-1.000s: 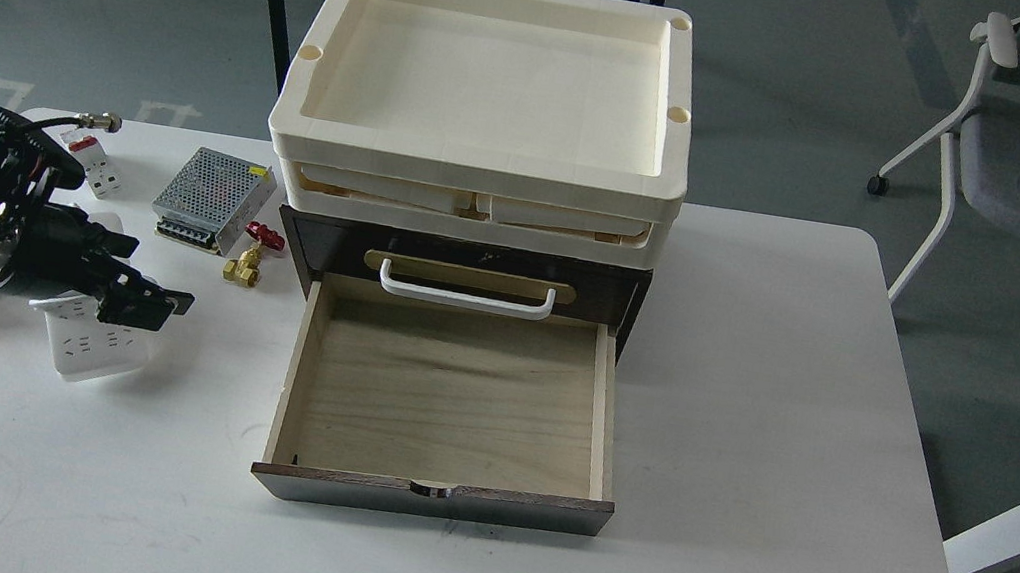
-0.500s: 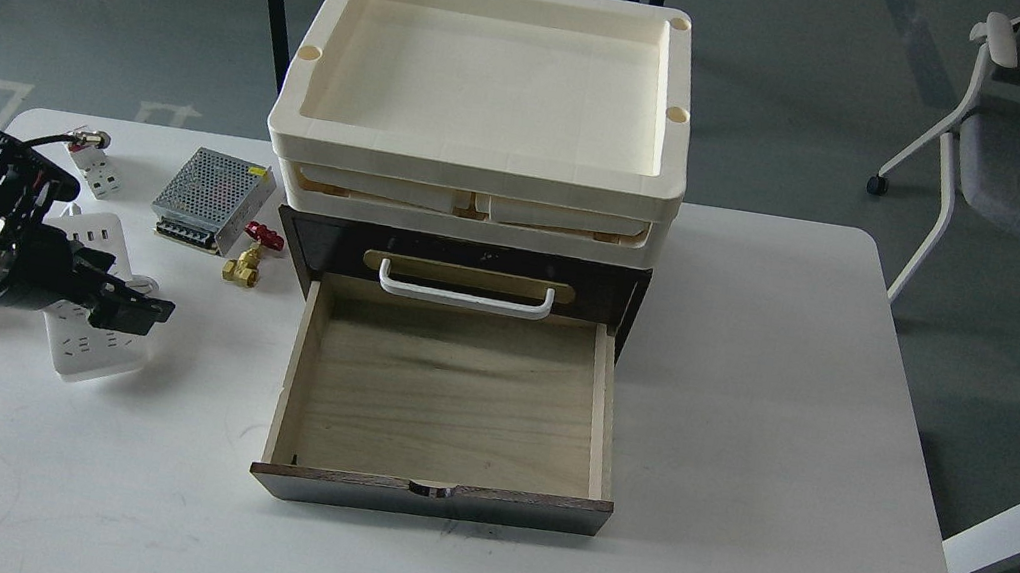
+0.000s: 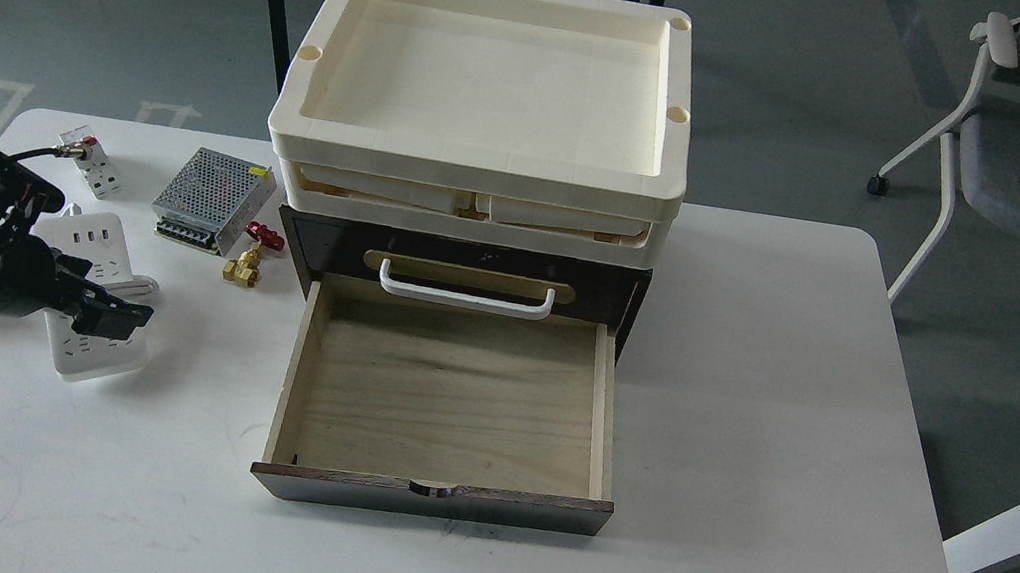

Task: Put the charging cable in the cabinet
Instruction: 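Close the left gripper on the white power strip and its coiled cable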

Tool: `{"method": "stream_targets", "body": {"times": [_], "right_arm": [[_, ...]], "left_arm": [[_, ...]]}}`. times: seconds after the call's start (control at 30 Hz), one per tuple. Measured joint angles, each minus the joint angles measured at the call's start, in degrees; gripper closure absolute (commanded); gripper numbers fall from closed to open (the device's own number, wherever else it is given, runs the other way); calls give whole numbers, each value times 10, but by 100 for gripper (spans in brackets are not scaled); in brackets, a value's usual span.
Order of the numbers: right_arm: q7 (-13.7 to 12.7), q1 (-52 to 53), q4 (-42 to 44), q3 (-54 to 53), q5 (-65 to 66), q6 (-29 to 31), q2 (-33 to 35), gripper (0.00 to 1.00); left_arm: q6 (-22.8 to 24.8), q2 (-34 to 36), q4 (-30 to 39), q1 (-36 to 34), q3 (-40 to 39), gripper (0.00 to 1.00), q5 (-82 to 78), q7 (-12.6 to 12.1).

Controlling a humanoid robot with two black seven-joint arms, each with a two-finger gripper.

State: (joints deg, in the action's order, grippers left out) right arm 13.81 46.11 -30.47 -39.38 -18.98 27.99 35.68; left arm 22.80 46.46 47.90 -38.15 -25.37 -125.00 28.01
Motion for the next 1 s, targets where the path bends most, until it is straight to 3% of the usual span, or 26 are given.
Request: {"method": "stream_targets", "body": {"times": [0.27,0.5,1.0], "right_arm": [[0,-1,0,0,0,0,0,0],[0,-4,1,0,0,0,0,0],[0,-4,1,0,0,0,-1,0]], "left_arm": [[-29,-12,-29,-1,7,6,0,0],[-46,-14,-44,-3,35,34,0,0],[-61,-14,-51,-3,37,52,0,0]]}}
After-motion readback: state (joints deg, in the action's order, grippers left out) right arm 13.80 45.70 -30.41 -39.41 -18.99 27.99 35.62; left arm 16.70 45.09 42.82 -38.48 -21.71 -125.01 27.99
